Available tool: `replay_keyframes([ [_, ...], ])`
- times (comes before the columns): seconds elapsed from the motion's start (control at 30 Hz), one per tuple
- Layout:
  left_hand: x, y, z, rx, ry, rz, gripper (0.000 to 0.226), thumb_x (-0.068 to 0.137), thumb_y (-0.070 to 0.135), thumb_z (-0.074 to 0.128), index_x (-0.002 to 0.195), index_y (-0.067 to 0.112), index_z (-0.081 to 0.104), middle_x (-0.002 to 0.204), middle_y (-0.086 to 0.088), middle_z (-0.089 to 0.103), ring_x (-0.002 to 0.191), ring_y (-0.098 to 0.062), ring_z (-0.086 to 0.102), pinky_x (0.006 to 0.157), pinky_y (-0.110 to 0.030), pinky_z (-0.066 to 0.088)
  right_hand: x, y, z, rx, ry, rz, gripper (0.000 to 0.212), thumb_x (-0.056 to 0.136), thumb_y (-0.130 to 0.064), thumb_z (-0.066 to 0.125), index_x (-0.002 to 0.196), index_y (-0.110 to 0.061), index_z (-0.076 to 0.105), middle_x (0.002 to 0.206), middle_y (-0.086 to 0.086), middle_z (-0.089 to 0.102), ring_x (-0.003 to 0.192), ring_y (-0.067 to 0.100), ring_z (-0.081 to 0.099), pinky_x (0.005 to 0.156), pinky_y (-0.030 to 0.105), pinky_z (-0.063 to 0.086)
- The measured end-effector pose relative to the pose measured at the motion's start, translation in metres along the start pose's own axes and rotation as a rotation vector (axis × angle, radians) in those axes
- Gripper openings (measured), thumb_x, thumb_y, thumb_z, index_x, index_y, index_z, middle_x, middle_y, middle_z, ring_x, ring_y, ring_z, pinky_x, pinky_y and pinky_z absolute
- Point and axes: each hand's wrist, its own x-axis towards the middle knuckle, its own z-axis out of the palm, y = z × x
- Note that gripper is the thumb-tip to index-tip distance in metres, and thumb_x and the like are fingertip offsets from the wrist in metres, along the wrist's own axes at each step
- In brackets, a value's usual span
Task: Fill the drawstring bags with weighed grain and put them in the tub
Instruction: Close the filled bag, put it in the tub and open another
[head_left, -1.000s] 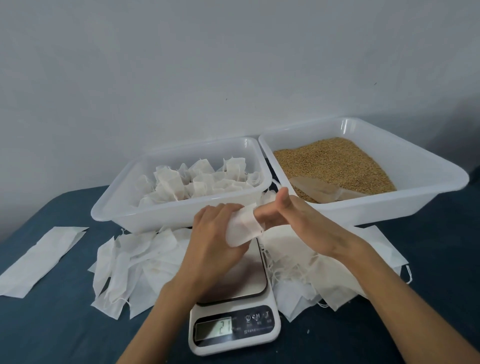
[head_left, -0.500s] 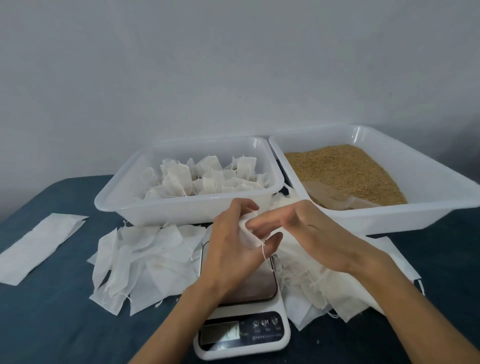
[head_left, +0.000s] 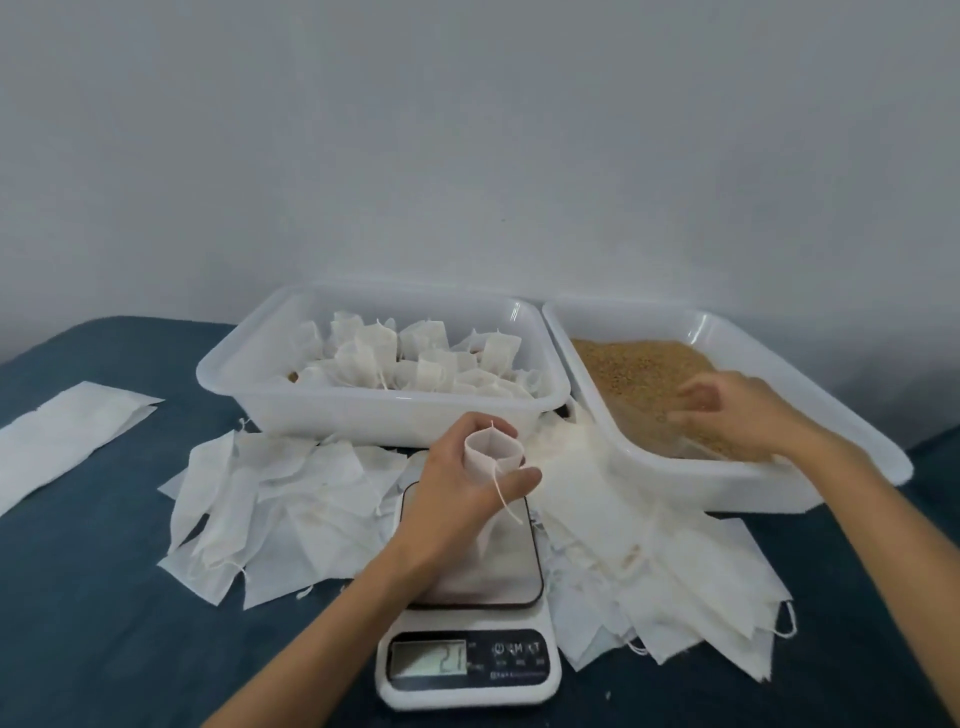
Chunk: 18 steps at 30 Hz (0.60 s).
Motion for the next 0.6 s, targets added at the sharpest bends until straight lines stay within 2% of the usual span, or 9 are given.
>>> replay_keyframes([
  [0.1,-0.001,-0.002,0.002,-0.007,-0.01,0.003,0.034,0.071,0.024,0.081,0.101,0.022,0.065,0.093,-0.009,0.072,0.082,-0.02,0.066,0.081,-0.049,0.056,0.009,0.018,0.008,-0.117,-0.104,0.031,0.044,0.081,-0.032,0.084,0.119,-0.016,0.068,0.112,-0.004,0.068,0.097,0.009,0.063,0.087,0.024,0.048],
  [0.2,-0.001,-0.003,0.0,-0.029,-0.011,-0.009,0.033,0.071,0.021,0.08,0.1,0.019,0.064,0.096,-0.013,0.071,0.081,-0.019,0.066,0.068,-0.033,0.055,0.02,0.023,0.014,-0.192,-0.091,0.021,0.03,0.079,-0.029,0.085,0.104,-0.023,0.07,0.105,-0.004,0.07,0.093,0.008,0.064,0.088,0.03,0.054],
  [0.27,0.0,-0.005,-0.001,-0.036,-0.009,-0.009,0.032,0.072,0.02,0.081,0.099,0.018,0.064,0.098,-0.012,0.071,0.081,-0.018,0.067,0.064,-0.028,0.055,0.027,0.022,0.018,-0.306,-0.123,0.021,0.024,0.081,-0.032,0.082,0.101,-0.026,0.069,0.102,-0.007,0.069,0.092,0.008,0.063,0.087,0.031,0.055],
  [0.37,0.002,-0.009,-0.003,-0.018,0.006,0.005,0.031,0.072,0.023,0.082,0.097,0.023,0.065,0.097,-0.008,0.072,0.081,-0.018,0.068,0.068,-0.031,0.054,0.037,0.022,0.025,-0.428,-0.201,0.03,0.018,0.084,-0.031,0.075,0.101,-0.025,0.072,0.101,-0.007,0.069,0.089,0.011,0.063,0.083,0.03,0.055],
  [0.43,0.004,-0.011,-0.003,-0.007,0.013,0.01,0.029,0.072,0.024,0.083,0.094,0.029,0.065,0.095,-0.006,0.072,0.082,-0.018,0.069,0.072,-0.034,0.054,0.04,0.026,0.025,-0.422,-0.216,0.036,0.014,0.083,-0.027,0.074,0.094,-0.019,0.076,0.092,-0.006,0.071,0.082,0.014,0.063,0.077,0.031,0.055],
  [0.5,0.005,-0.013,-0.004,-0.005,0.017,0.015,0.028,0.073,0.026,0.083,0.093,0.032,0.065,0.094,-0.006,0.073,0.082,-0.019,0.069,0.071,-0.032,0.055,0.04,0.033,0.022,-0.355,-0.158,0.042,0.017,0.079,-0.028,0.078,0.085,-0.013,0.074,0.078,-0.004,0.068,0.073,0.016,0.06,0.066,0.031,0.048],
  [0.6,0.006,-0.014,-0.004,-0.006,0.024,0.021,0.029,0.073,0.027,0.084,0.095,0.032,0.065,0.093,-0.005,0.074,0.083,-0.02,0.07,0.071,-0.032,0.057,0.04,0.045,0.013,-0.232,0.007,0.057,0.013,0.081,-0.022,0.081,0.086,-0.019,0.07,0.087,-0.002,0.069,0.081,0.017,0.064,0.07,0.031,0.051],
])
